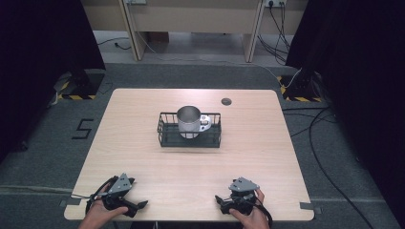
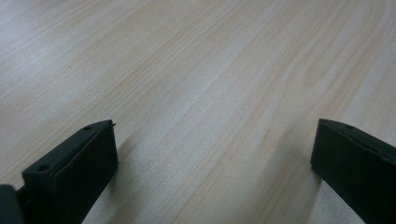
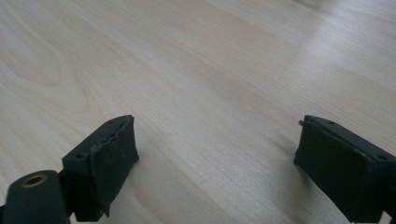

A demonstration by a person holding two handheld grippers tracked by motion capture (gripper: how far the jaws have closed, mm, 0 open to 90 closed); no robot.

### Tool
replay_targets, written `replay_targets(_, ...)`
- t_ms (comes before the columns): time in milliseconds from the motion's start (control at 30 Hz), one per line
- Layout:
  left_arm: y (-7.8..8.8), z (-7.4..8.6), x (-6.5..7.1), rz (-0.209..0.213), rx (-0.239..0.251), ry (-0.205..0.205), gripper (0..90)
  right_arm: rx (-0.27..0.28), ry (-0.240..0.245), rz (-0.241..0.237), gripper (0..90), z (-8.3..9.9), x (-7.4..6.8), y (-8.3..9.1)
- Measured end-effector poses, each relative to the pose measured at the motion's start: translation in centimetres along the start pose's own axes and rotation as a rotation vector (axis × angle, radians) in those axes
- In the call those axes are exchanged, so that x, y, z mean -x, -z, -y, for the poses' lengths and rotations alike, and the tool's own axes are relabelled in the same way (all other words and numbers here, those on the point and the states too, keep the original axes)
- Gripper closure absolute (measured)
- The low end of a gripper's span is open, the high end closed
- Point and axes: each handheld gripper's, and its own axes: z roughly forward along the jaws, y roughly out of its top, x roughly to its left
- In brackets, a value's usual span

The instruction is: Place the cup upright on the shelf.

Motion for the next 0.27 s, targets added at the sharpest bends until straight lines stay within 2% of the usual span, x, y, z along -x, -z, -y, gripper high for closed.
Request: replay_targets(267, 0.01, 0.01, 0.02, 0.002, 0.000, 0.000, 0.0, 0.006, -0.002, 0.001, 10.0, 0.13, -0.05, 0.00)
